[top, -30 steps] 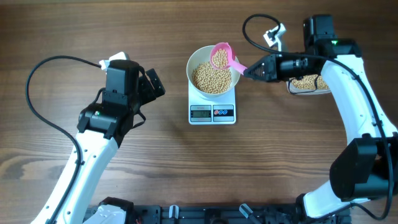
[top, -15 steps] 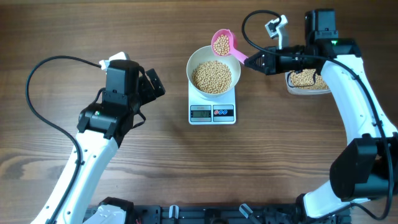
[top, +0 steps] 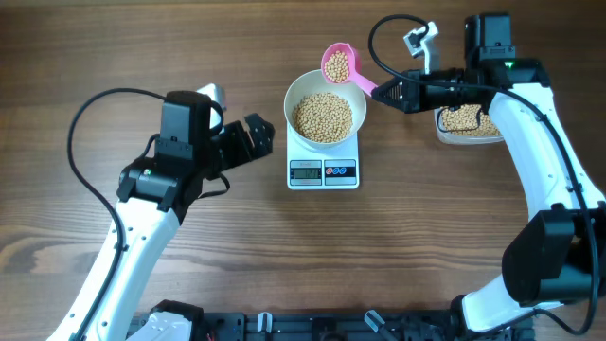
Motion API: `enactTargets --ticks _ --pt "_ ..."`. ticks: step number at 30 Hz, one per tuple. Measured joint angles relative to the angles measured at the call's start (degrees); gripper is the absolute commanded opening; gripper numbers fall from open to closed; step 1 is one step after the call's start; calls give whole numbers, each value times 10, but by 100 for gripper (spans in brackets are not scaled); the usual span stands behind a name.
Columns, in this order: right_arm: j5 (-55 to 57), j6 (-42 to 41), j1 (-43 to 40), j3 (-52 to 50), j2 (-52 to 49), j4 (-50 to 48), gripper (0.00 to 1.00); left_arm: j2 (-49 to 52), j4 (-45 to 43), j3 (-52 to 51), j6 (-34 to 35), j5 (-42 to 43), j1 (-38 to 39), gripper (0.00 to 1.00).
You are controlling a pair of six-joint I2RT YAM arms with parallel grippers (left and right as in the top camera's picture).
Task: Scoop item into bowl and weigh 150g on scale
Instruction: 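Swing the left gripper toward the scale display to read it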
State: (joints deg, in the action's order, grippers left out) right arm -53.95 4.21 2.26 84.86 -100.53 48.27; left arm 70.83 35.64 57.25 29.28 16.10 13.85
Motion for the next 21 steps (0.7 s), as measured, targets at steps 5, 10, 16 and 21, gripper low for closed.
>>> enactTargets --ticks 5,10,16,21 --pt "0 -6 0 0 0 -18 4 3 62 0 -57 111 0 100" --pt "0 -12 0 0 0 -23 4 14 123 0 -93 153 0 100" --pt "0 -12 0 0 0 -23 4 14 130 0 -110 166 0 100" --pt "0 -12 0 0 0 -23 4 14 132 0 -112 168 0 100"
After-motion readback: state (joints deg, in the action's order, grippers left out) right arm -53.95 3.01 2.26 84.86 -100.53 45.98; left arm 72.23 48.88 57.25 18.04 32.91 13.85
